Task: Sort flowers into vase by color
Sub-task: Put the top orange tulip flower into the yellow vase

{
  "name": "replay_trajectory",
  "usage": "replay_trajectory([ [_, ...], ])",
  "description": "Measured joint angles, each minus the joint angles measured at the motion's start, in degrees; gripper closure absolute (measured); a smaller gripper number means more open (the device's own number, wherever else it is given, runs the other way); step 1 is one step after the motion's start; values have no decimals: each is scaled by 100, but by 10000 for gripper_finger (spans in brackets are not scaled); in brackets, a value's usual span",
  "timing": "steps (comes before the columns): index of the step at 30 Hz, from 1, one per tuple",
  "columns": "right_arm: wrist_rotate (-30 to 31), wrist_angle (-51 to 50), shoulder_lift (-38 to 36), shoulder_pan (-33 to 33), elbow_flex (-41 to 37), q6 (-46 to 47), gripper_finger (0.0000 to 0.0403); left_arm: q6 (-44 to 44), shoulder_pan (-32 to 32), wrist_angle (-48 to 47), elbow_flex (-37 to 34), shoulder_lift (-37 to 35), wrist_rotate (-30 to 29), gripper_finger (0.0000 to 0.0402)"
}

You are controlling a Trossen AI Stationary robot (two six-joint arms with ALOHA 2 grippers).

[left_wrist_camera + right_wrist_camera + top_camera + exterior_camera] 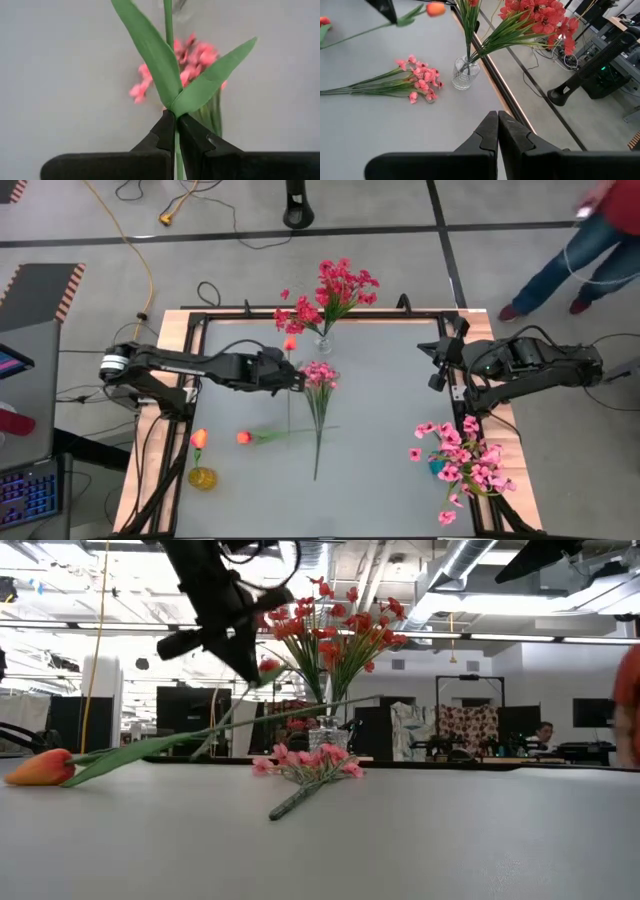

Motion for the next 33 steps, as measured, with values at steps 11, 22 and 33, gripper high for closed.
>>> replay_trajectory([
  [11,0,-2,0,0,0,0,365,1583,-184,66,0,-1159,-1267,401],
  [22,0,-2,0,2,0,2,365,3023,-214,171,0,-2323,-1524,401],
  [33,0,-2,0,2,0,0,365,3800,-721,-14,0,-3441,-1317,401],
])
